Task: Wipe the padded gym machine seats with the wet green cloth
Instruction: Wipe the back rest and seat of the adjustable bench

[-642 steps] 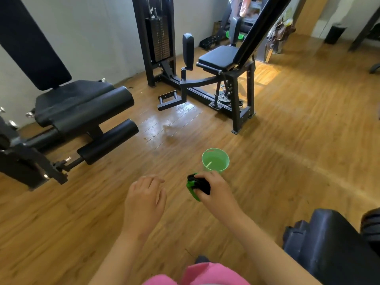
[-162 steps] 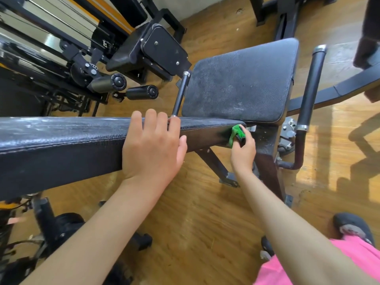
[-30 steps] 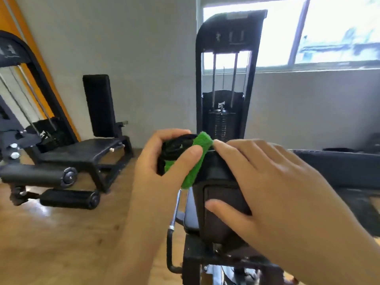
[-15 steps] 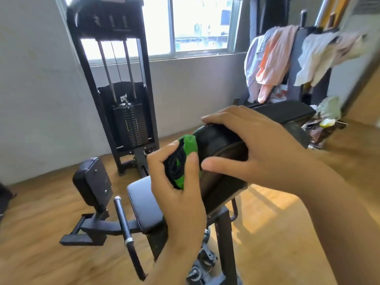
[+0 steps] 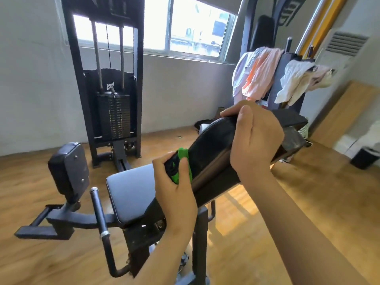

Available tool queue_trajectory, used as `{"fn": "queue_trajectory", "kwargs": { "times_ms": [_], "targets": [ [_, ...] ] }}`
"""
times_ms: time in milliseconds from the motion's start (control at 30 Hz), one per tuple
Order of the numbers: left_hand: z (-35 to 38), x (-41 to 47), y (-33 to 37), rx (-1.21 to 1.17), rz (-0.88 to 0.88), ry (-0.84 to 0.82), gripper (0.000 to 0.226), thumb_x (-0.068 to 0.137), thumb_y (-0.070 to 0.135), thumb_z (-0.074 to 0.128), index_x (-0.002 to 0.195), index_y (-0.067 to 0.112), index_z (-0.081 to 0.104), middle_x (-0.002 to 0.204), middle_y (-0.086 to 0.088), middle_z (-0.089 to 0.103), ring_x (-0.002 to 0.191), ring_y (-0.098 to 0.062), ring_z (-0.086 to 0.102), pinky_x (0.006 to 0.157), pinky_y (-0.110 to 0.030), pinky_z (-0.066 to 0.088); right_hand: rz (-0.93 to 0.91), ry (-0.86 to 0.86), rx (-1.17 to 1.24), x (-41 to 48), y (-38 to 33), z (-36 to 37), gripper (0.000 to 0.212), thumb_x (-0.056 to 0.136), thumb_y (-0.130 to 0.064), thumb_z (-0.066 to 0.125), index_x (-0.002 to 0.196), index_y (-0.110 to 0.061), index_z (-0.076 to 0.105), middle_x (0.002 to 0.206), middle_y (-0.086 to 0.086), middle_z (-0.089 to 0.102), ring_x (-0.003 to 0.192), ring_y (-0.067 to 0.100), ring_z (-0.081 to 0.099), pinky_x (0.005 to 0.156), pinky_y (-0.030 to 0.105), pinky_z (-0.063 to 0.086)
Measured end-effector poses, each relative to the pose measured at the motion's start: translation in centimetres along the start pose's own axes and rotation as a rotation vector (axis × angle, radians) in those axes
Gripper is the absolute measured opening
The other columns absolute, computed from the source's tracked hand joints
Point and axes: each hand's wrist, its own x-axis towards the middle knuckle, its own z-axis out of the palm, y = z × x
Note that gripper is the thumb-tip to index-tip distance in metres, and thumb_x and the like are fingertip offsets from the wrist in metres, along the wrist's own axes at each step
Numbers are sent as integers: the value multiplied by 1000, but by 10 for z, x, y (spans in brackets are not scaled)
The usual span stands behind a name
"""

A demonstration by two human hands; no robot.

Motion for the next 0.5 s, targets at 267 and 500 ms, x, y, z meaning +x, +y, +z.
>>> {"fn": "queue_trajectory", "kwargs": {
  "times_ms": [267,500],
  "targets": [
    [32,1,59,13,440,-53,20,93,30,56,112,28,49,107,10,54,100,2,55,81,-10,45,-61,-30,57,1,5,-1,45,97,-19,27,77,-11,67,67,3,63,59,22,57,55,42,48],
    [24,-11,9,49,240,89,14,98,31,52,109,29,45,109,5,54,100,8,53,79,-4,42,-68,-24,49,-2,6,-1,46,98,-20,27,83,-14,70,75,1,68,69,17,61,64,30,46]
  ]
}}
